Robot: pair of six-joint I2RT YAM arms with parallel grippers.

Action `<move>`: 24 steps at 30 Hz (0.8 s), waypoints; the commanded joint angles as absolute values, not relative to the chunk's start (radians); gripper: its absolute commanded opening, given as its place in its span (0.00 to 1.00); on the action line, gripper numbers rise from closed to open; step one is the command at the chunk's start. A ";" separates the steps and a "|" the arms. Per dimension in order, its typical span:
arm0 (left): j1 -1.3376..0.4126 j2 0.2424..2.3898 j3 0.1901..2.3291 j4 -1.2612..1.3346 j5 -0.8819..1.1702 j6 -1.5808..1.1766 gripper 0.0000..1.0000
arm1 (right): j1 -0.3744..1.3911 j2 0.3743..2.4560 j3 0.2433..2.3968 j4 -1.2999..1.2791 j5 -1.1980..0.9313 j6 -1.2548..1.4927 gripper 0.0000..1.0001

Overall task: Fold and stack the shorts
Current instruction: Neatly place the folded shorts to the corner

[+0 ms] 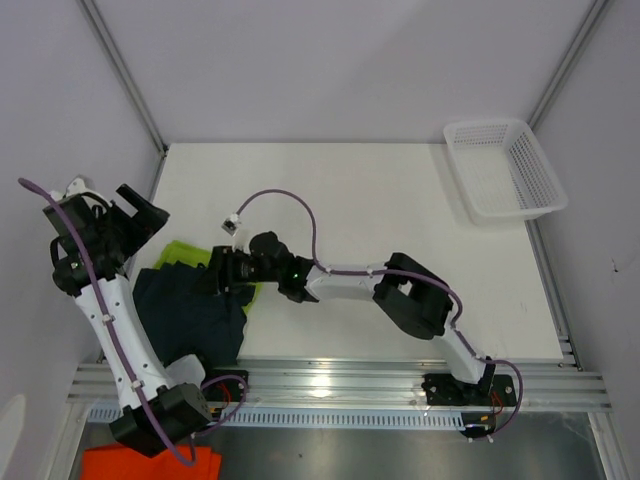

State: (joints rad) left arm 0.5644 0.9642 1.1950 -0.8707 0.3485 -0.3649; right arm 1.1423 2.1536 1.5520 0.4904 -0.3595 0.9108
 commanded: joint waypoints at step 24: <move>0.270 0.887 1.085 -0.646 0.312 -0.551 0.99 | 0.893 1.820 1.396 0.307 -0.353 0.637 0.77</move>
State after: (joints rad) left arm 0.3244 0.9432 1.1278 -0.7433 0.3576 -0.4793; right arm 0.9424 2.0712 1.4532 0.4294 -0.4370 0.8326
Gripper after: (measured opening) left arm 0.991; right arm 0.768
